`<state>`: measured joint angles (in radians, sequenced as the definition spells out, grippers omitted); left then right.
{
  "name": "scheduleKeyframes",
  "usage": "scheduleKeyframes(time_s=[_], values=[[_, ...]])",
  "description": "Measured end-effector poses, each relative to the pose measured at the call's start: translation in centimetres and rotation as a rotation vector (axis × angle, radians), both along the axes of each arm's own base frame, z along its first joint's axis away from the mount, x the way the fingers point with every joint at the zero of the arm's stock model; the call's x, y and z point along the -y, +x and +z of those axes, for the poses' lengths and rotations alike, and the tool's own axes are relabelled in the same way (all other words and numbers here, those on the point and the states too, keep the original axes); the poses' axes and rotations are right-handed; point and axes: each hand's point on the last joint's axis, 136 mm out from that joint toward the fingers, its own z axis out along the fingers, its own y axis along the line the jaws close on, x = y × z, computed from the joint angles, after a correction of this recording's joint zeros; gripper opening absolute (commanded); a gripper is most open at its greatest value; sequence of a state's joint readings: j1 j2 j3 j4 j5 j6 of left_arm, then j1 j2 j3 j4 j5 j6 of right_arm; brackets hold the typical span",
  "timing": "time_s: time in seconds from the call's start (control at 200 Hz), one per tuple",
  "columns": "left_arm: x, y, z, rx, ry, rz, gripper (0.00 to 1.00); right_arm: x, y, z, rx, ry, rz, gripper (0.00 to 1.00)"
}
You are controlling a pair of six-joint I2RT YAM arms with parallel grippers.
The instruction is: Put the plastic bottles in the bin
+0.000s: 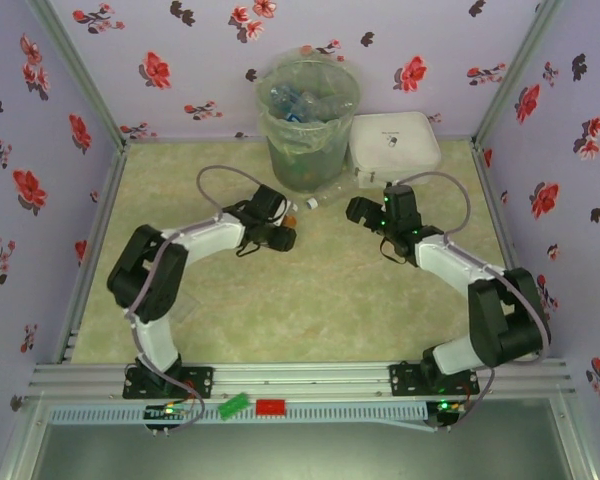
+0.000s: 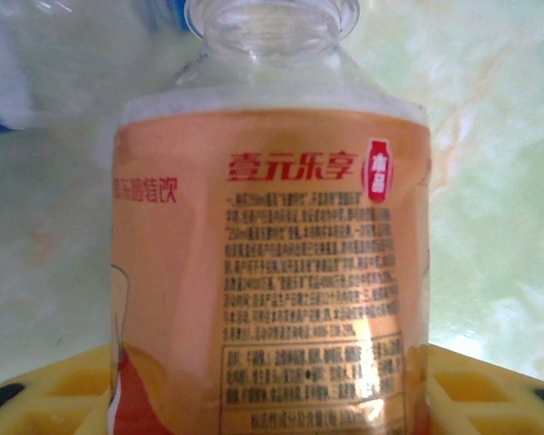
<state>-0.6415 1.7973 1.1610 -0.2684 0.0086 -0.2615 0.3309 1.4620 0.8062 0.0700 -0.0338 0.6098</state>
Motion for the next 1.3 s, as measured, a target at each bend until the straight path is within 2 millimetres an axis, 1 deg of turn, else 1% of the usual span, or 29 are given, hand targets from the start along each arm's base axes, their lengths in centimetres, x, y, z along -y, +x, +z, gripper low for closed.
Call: scheduleKeyframes(time_s=[0.065,0.135,0.315,0.395,0.475,0.605,0.68,0.74,0.78,0.845,1.04,1.135,1.3], values=[[-0.3,0.1,2.2,0.048,-0.053,0.033,0.41,-0.1,0.3,-0.6,-0.016,0.015,-0.002,1.00],[-0.5,0.3,5.2,0.110,-0.120,0.062,0.41,-0.2,0.5,-0.8,-0.019,0.025,-0.006,1.00],[-1.7,1.4,13.8,0.300,-0.285,0.117,0.39,-0.5,1.4,0.3,0.030,0.066,-0.015,1.00],[-2.3,1.6,17.0,0.365,-0.331,0.129,0.39,-0.7,1.6,0.5,0.047,0.083,-0.020,1.00],[-2.4,2.1,20.1,0.426,-0.366,0.128,0.38,-0.8,1.6,0.4,0.046,0.094,-0.019,1.00],[-2.1,3.6,26.0,0.531,-0.417,0.113,0.36,-1.1,1.4,-0.3,0.033,0.115,-0.009,1.00],[-1.8,5.3,29.4,0.588,-0.439,0.104,0.36,-1.4,1.1,-0.7,0.024,0.126,0.002,1.00],[-1.5,6.9,31.3,0.619,-0.442,0.101,0.37,-1.4,0.9,-1.0,0.016,0.131,0.005,1.00],[-1.3,7.9,32.0,0.632,-0.441,0.097,0.37,-1.4,0.8,-1.1,0.014,0.135,0.004,1.00],[-0.8,9.6,32.4,0.632,-0.433,0.085,0.37,-1.4,0.7,-1.3,0.013,0.142,0.002,0.99],[1.1,14.7,31.0,0.565,-0.399,0.053,0.37,-1.8,0.7,-1.1,0.015,0.161,0.015,1.00],[1.8,16.4,30.8,0.548,-0.391,0.042,0.38,-1.8,0.5,-1.0,0.017,0.163,0.017,1.00],[2.6,18.8,32.3,0.569,-0.410,0.028,0.38,-1.5,-0.1,-0.3,0.027,0.166,0.017,1.00]])
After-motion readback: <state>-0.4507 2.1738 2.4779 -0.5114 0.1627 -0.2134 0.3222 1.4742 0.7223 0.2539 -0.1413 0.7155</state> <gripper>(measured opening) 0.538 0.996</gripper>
